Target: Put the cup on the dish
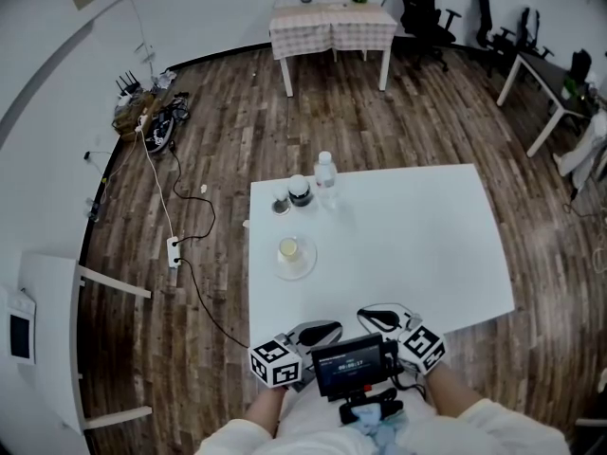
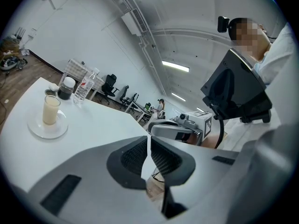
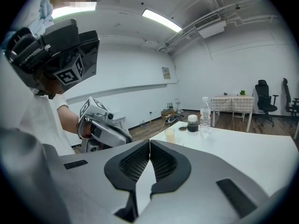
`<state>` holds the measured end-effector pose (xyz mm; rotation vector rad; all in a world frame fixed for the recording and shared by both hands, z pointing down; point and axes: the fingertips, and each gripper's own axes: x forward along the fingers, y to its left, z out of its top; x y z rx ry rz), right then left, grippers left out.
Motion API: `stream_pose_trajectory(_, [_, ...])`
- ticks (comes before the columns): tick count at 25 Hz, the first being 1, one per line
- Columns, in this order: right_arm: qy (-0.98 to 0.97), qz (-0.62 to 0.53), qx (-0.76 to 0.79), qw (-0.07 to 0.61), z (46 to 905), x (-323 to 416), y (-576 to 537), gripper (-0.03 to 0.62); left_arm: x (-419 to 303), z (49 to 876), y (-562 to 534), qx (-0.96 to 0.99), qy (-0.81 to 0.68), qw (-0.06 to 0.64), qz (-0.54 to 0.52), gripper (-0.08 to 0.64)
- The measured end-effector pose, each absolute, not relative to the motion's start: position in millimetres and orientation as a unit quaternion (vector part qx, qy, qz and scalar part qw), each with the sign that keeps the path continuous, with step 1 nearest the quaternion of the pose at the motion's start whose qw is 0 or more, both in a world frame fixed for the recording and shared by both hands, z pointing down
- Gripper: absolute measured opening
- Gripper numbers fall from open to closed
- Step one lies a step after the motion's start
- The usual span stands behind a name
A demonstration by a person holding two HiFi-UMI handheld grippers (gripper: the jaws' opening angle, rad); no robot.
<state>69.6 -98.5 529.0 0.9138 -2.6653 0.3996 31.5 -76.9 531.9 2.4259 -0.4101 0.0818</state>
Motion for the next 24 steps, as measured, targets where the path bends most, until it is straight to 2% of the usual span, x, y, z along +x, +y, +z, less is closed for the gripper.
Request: stream_pose_trajectory(24, [-0.923, 0.136, 0.330, 0.141, 524.1, 66.7, -100.7, 0.031, 24.3, 530.4, -77.5, 0.930, -0.157, 0.331, 0.031, 0.018])
